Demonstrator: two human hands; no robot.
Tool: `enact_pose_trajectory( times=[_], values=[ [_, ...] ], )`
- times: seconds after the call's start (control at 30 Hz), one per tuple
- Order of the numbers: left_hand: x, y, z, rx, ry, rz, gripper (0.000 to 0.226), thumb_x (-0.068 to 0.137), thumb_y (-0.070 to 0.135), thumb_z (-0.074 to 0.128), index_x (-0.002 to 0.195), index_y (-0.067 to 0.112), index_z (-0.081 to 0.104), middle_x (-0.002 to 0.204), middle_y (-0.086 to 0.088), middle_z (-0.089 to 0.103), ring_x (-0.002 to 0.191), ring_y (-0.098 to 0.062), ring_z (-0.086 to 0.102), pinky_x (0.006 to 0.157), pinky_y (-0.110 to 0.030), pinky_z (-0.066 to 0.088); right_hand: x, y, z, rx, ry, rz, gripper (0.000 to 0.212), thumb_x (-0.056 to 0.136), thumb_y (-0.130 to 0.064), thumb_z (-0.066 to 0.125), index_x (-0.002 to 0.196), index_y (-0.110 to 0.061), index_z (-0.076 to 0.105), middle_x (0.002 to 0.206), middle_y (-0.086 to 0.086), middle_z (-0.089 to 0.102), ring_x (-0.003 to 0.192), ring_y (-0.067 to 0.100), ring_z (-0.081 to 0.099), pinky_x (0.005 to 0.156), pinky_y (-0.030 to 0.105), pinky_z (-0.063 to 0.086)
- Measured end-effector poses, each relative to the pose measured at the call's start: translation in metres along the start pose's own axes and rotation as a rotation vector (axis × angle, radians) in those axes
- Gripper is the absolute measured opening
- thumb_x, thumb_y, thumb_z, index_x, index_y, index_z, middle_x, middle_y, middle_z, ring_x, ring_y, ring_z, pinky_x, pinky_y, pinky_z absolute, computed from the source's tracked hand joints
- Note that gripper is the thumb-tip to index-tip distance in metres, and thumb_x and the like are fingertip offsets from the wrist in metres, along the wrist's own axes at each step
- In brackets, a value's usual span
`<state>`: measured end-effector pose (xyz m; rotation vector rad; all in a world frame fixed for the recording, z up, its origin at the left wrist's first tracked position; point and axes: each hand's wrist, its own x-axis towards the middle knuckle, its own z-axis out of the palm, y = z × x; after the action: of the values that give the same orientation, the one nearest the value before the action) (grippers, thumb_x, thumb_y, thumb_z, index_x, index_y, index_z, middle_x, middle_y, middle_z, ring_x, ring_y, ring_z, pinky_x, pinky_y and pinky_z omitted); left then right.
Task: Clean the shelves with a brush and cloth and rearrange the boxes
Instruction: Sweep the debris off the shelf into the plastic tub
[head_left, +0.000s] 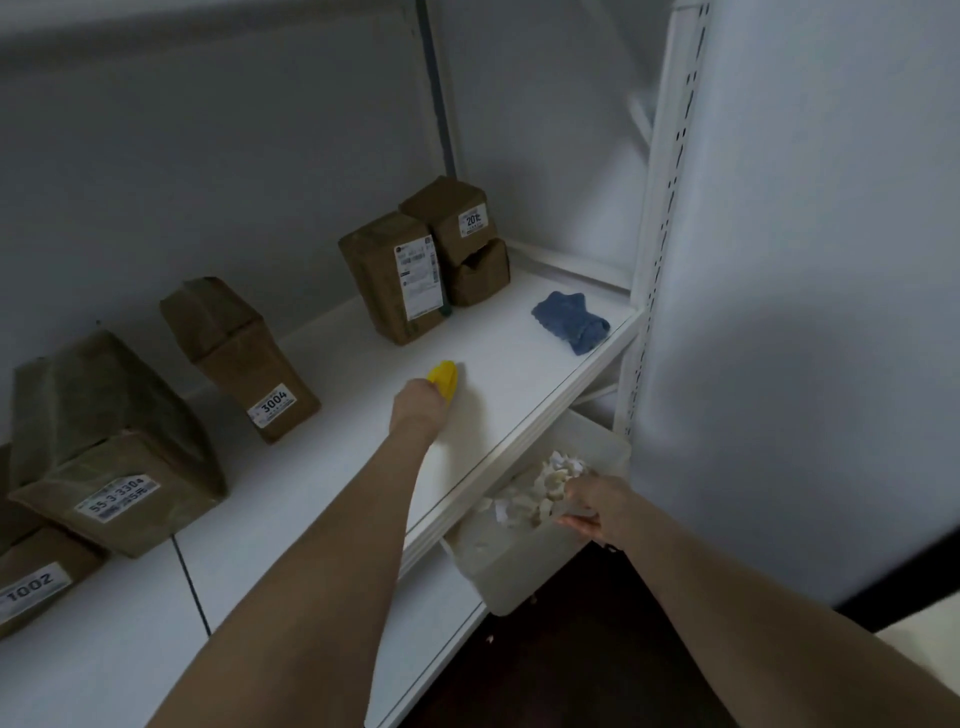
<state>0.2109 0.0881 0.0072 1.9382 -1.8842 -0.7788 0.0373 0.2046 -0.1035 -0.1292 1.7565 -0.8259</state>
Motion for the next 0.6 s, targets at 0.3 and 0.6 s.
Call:
enact_pose_trajectory(
  times=[0.3,0.6],
  values=[
    [-0.019,0.054,0.031,-0.064,-0.269,0.274,0.040,0.099,0.019,0.037,0.062,0.015,0.051,0.069,-0.005,0.052,0.073,-0.024,0.052,0.053,-0.025,0.035,0.016,-0.013,-0.008,0.021,0.019,0.008,0.033,0.092,-0.009,0.058,0.125,-0.005,0.051,0.124,0.020,0.054,0.027,0.019,0.055,0.026,0.018,0.038],
    [0.002,0.005,-0.004,-0.044,-0.084,0.038,0.036,0.098,0.016,0.034,0.105,-0.006,0.061,0.109,-0.030,0.062,0.094,-0.042,0.062,0.072,-0.042,0.052,0.006,-0.010,-0.009,0.065,0.003,-0.003,0.021,0.091,-0.009,0.059,0.109,-0.004,0.049,0.116,0.019,0.054,0.031,0.022,0.058,0.026,0.020,0.041]
  ],
)
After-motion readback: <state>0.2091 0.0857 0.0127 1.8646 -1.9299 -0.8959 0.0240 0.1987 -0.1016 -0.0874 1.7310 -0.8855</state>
